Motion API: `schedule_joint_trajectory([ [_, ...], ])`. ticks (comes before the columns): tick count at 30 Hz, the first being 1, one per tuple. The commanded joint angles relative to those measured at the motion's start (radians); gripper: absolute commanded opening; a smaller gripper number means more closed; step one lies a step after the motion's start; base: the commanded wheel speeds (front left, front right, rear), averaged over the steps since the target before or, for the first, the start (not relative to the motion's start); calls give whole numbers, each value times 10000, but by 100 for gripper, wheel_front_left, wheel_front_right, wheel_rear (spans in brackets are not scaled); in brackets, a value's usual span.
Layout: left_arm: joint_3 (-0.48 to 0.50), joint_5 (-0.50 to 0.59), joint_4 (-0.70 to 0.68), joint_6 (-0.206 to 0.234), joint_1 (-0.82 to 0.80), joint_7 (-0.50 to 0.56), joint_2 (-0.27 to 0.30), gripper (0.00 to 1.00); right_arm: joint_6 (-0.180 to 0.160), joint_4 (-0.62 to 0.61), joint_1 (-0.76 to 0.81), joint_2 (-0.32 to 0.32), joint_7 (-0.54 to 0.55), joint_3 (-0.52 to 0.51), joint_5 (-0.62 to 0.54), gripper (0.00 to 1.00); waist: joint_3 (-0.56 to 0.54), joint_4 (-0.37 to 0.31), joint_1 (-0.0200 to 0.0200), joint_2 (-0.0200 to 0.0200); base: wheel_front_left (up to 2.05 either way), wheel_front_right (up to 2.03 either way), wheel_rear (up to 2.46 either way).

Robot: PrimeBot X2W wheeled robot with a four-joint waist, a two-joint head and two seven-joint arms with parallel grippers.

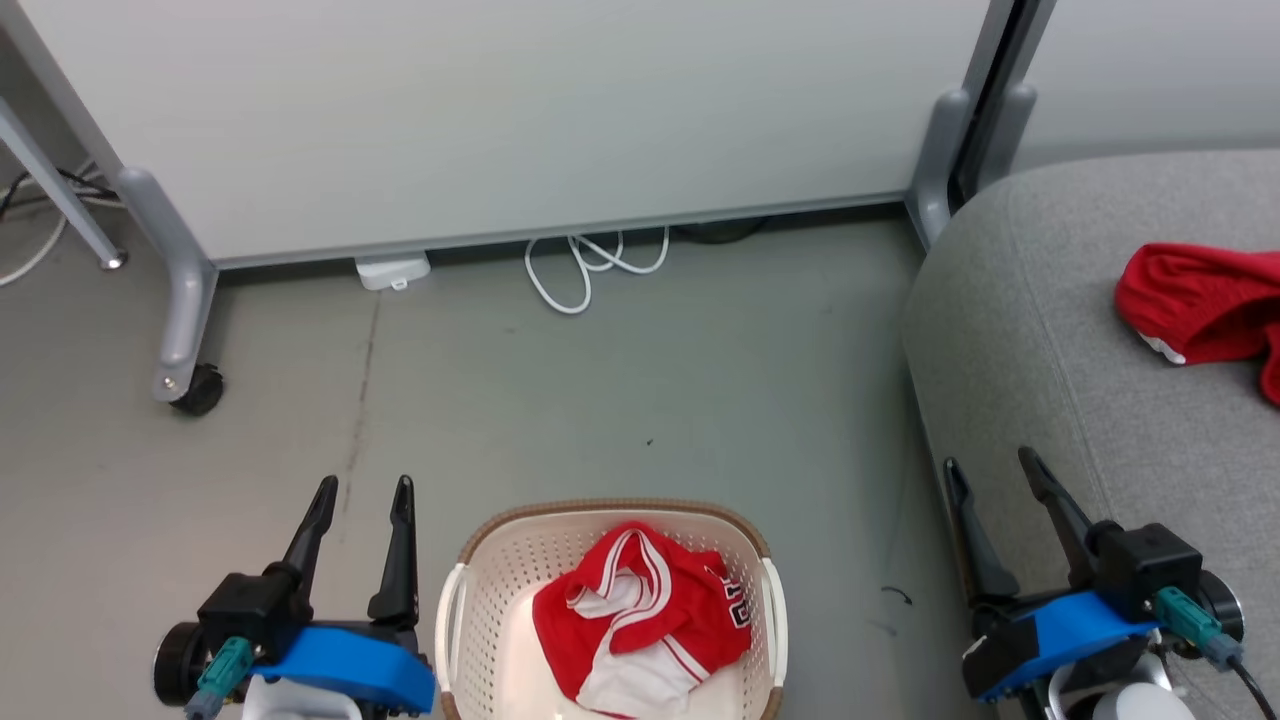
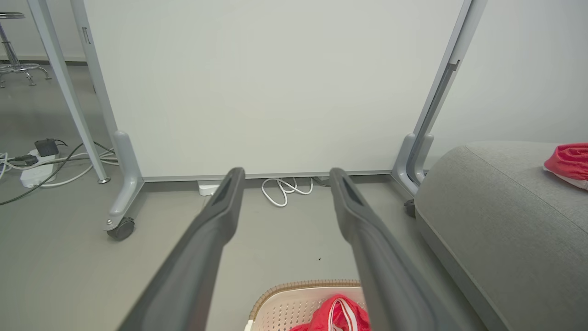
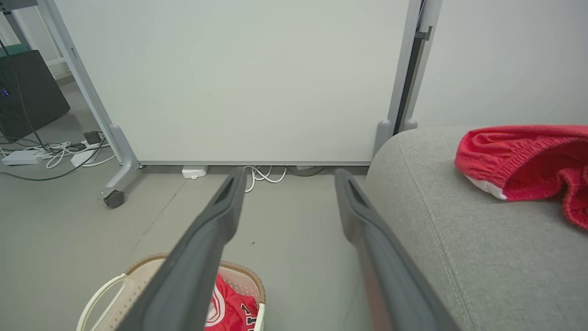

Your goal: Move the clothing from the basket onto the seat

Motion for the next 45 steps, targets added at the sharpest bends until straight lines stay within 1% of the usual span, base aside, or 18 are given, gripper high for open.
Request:
schedule_joint_trajectory([
  [1,-113,-54,92,-11,-340,-30,56,100,3,-105,-244,-3,-28,43,13,100,660,-248,0,0,0,0,0],
  [8,-703,-299,789,-11,-1447,-30,151,100,1,-373,-942,-1,-237,273,171,100,2432,-846,0,0,0,0,0],
  [15,-1155,-673,1890,-10,-2598,-30,263,100,1,-488,-1790,-1,-539,739,348,100,4172,-1579,0,0,0,0,0],
  [16,-1155,-673,1890,-10,-2598,-30,263,100,1,-488,-1790,-1,-539,739,348,100,4172,-1579,0,0,0,0,0],
  [17,-1310,-741,2326,-10,-2938,-30,316,100,1,-540,-2007,1,-657,857,420,100,4649,-1778,0,0,0,0,0],
  [20,-1620,-770,2924,-10,-3450,-30,437,100,1,-616,-2206,1,-833,959,528,100,5327,-2038,0,0,0,0,0],
  [21,-1620,-770,2924,-10,-3450,-30,437,100,1,-616,-2206,1,-833,959,528,100,5327,-2038,0,0,0,0,0],
  [26,-2065,-697,3825,-8,-4278,-30,699,100,3,-679,-2430,2,-1016,1224,751,100,6324,-2432,0,0,0,0,0],
  [31,-2107,-722,4615,-8,-5059,-30,973,100,3,-818,-2637,2,-1160,1463,1052,100,7171,-2732,0,0,0,0,0],
  [36,-2107,-540,5362,8,-5714,-30,1271,100,3,-903,-2823,3,-1225,1686,1281,100,7797,-2942,0,0,0,0,0],
  [39,-2106,-352,5788,227,-6081,-30,1429,100,3,-964,-2922,3,-1238,1835,1464,100,8097,-3026,0,0,0,0,0],
  [45,-2012,-134,6091,500,-6590,-30,1651,100,3,-1241,-3023,3,-1238,2029,1738,100,8539,-3185,0,0,0,0,0],
])
